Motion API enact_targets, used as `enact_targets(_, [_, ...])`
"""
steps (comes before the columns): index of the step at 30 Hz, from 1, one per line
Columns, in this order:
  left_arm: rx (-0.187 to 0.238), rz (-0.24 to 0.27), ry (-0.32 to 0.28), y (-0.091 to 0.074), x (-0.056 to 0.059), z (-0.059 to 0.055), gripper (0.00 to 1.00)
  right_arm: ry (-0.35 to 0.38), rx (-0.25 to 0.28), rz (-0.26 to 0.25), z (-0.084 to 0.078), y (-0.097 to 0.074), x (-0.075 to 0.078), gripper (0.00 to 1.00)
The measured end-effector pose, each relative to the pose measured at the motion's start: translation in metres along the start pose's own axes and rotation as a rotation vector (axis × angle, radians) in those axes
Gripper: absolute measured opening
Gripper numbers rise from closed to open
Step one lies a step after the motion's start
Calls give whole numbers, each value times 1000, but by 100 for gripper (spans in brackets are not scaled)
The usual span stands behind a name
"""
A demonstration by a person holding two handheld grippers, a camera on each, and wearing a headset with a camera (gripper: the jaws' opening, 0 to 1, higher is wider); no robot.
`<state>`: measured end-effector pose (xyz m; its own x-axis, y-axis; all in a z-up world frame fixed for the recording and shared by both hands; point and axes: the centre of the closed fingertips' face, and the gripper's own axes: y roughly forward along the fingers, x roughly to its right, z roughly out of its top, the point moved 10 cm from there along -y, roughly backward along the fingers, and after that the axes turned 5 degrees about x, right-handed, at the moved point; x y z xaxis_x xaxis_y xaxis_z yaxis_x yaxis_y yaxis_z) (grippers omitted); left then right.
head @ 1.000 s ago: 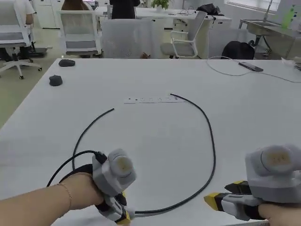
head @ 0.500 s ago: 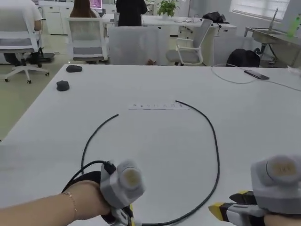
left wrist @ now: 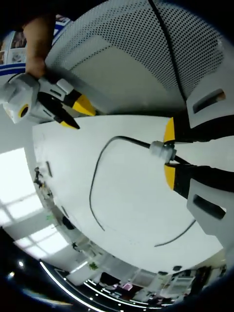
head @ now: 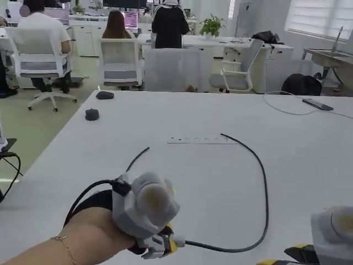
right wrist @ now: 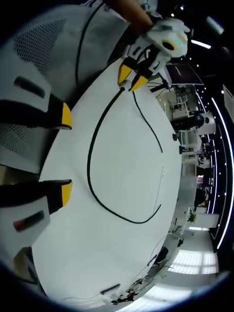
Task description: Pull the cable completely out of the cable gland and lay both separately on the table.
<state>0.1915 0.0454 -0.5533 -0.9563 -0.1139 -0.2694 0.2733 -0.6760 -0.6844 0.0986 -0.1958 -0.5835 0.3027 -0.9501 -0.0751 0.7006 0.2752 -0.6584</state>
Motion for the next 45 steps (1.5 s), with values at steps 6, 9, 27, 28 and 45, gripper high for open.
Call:
enact_targets(6, [82,136,22,-26,3,13,16,-133,11,108,24,-7,-5,40])
enact_targets(9, [127,205,22,-32,2,16,16,-167,49,102,43,-11,-6,40])
enact_targets(27, [123,258,162,-12,12,6,16,-197,354,578,86,47,-70,32])
enact_targets(28, [122,258,163,-11,13,5,16,-227,290,587,84,47,-70,32])
enact_targets(45, [62,189,328,-3,31,5,16,-518,157,522,65,56,-84,25])
